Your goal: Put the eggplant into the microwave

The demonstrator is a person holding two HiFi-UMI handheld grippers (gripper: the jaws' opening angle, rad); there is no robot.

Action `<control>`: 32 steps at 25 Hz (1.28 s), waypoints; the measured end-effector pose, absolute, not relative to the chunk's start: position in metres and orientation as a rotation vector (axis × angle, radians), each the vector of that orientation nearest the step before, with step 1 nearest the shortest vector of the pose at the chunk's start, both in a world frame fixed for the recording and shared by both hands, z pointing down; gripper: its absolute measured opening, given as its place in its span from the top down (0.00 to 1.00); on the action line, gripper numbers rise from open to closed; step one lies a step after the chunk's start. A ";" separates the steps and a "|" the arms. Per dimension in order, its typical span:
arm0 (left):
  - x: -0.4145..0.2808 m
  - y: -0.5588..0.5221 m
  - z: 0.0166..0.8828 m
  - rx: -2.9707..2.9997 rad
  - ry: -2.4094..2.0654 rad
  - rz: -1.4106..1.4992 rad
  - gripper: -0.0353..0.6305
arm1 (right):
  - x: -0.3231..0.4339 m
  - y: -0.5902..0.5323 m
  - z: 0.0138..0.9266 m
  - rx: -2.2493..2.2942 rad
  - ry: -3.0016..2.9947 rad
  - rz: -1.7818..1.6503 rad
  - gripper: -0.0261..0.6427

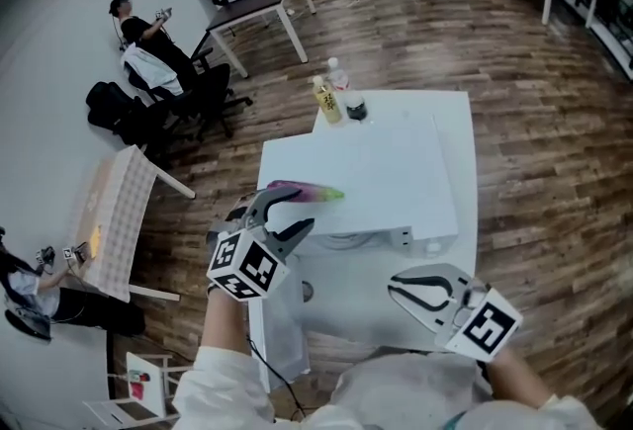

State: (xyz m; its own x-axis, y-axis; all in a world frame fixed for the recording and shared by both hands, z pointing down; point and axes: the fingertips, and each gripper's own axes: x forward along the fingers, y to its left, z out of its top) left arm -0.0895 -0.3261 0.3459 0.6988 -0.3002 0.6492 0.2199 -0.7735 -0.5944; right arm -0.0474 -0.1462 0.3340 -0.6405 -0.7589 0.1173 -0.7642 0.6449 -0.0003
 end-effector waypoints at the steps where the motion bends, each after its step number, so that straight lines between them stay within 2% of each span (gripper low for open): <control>1: -0.089 -0.332 0.349 -2.231 0.049 -1.022 0.62 | -0.049 -0.151 0.333 1.290 -2.753 0.077 0.91; 17: -0.104 -0.400 0.421 -1.962 -0.071 -1.348 0.60 | -0.052 -0.188 0.339 1.385 -2.723 0.116 0.91; 22: -0.101 -0.406 0.429 -1.968 -0.035 -1.356 0.61 | -0.050 -0.191 0.341 1.397 -2.718 0.128 0.91; 23: -0.101 -0.407 0.428 -1.973 -0.027 -1.357 0.65 | -0.049 -0.191 0.341 1.399 -2.721 0.129 0.91; 32: -0.094 -0.379 0.402 -2.086 0.076 -1.302 0.66 | -0.043 -0.188 0.341 1.378 -2.734 0.126 0.91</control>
State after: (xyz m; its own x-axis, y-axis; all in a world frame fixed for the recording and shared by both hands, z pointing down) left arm -0.0940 -0.3791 0.4024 0.5009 -0.3801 0.7775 0.2868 -0.7747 -0.5635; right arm -0.0426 -0.1882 0.3405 -0.5932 -0.7980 0.1059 -0.8044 0.5928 -0.0388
